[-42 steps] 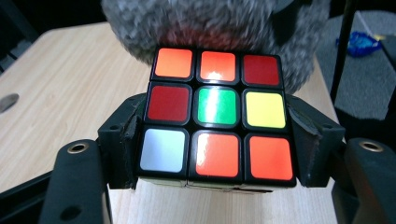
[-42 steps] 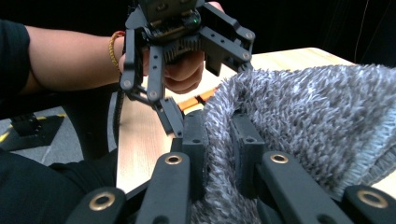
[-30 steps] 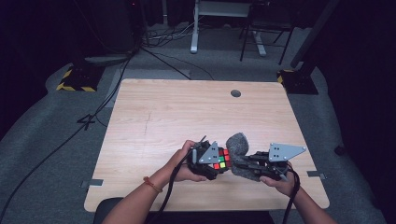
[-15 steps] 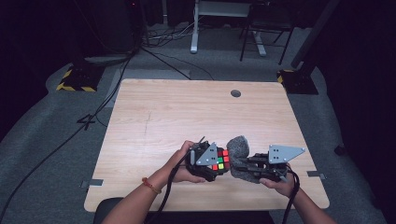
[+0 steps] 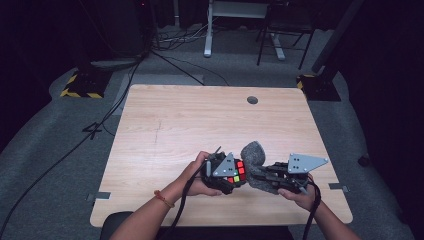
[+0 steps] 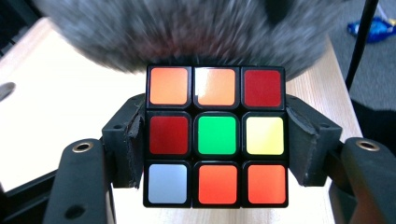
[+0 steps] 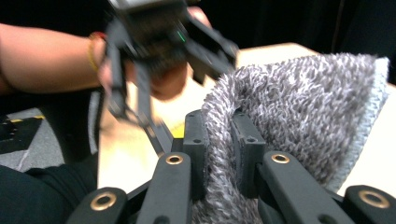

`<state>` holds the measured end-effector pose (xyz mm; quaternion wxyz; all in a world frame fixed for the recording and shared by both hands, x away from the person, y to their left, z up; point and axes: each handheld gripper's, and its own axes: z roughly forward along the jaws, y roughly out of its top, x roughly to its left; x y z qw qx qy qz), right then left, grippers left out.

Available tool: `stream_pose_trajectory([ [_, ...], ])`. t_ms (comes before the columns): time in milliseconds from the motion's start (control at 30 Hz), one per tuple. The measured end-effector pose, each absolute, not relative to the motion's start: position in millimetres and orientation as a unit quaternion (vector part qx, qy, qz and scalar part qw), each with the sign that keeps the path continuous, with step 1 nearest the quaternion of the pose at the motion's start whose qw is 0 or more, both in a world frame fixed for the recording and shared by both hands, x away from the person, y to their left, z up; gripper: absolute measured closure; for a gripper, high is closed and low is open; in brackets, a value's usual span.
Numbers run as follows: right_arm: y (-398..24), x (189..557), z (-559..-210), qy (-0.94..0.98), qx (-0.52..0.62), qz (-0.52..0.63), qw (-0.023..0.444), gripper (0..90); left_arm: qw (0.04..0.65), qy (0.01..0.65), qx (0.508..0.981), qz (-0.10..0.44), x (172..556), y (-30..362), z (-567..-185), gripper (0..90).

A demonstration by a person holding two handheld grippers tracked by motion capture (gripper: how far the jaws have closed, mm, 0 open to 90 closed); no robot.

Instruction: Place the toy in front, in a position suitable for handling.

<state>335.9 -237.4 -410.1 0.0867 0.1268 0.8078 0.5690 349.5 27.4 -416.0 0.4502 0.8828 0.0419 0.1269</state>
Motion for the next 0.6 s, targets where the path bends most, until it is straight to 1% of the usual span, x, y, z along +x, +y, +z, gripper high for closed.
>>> stream_pose_trajectory([
  [67, -240, 342, -418, 0.813, 0.142, 0.558, 0.085, 79.1, 0.457, 0.046, 0.878, 0.137, 349, 31, -412, 33.3],
  [200, -246, 356, -431, 0.814, 0.167, 0.554, 0.053, 79.0, 0.472, 0.050, 0.869, 0.137, 350, 37, -407, 33.3],
  [300, -247, 356, -431, 0.814, 0.165, 0.555, 0.050, 79.0, 0.482, 0.050, 0.865, 0.131, 351, 39, -406, 33.2],
  [467, -243, 345, -418, 0.801, 0.130, 0.582, 0.042, 79.0, 0.443, 0.029, 0.883, 0.153, 345, 29, -413, 33.2],
  [533, -239, 339, -414, 0.804, 0.116, 0.582, 0.046, 78.9, 0.424, 0.022, 0.892, 0.157, 343, 21, -418, 33.1],
  [600, -235, 333, -410, 0.801, 0.103, 0.588, 0.042, 78.9, 0.420, 0.019, 0.894, 0.157, 342, 19, -420, 33.2],
])
